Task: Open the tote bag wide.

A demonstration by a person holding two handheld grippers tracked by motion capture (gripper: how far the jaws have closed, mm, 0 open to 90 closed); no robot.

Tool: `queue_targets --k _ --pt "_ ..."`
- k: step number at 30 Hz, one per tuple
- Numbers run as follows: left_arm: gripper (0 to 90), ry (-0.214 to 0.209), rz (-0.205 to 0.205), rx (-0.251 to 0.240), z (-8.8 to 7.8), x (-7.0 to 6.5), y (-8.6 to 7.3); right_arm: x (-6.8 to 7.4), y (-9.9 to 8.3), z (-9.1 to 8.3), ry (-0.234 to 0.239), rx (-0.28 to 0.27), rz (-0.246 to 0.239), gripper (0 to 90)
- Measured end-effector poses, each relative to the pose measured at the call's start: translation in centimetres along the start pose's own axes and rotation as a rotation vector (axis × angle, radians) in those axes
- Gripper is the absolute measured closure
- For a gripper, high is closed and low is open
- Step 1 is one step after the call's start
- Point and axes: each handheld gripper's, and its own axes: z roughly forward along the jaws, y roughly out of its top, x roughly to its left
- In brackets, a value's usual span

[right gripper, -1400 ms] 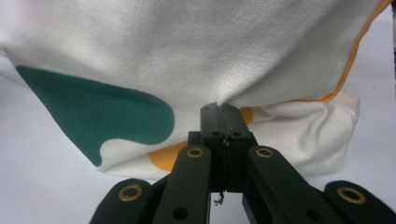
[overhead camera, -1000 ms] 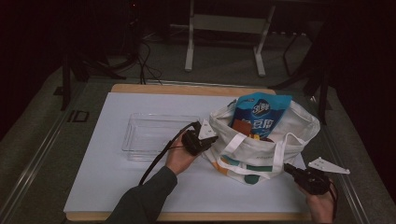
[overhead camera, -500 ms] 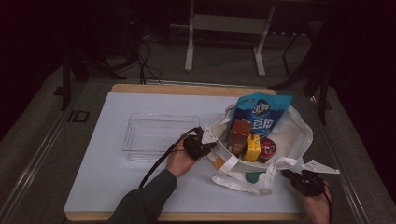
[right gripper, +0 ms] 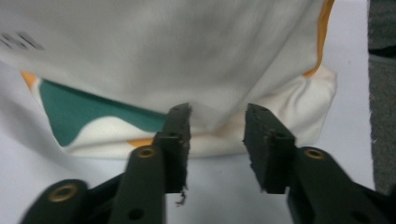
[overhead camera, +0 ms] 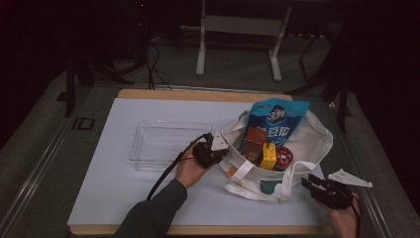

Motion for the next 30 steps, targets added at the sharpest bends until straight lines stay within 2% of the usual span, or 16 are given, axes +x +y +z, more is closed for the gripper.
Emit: queue_targets --k 2,3,8,12,14,17,23,30 --pt "86.3 0.0 -0.002 0.001 0.0 0.0 0.0 0.0 0.2 -0.2 0.004 -0.009 -0.001 57.7" --pt "86.3 -0.001 -0.002 0.001 0.0 0.0 0.0 -0.1 0.6 -0.5 0.012 -0.023 0.0 53.6" --pt "86.3 -0.002 -0.001 0.006 0.2 0.0 0.0 -0.4 1.2 -0.2 0.015 -0.004 0.001 51.5" --pt "86.3 0.003 0.009 0.017 0.5 -0.2 0.0 -1.0 1.3 0.8 0.041 -0.001 0.023 66.5" --pt "86.3 0.004 0.015 0.023 0.6 -0.3 -0.1 -1.1 1.2 1.1 0.038 -0.007 0.034 79.5" --pt "86.3 0.007 0.021 0.028 0.7 -0.4 -0.1 -1.3 1.1 1.2 0.039 -0.009 0.048 87.4" --pt "86.3 0.009 0.021 0.039 1.1 -0.7 -0.2 -1.5 0.7 2.0 0.032 0.015 0.057 89.9" --pt "86.1 0.008 0.019 0.039 1.3 -0.8 -0.3 -1.6 0.3 3.9 0.005 0.063 0.088 90.0"
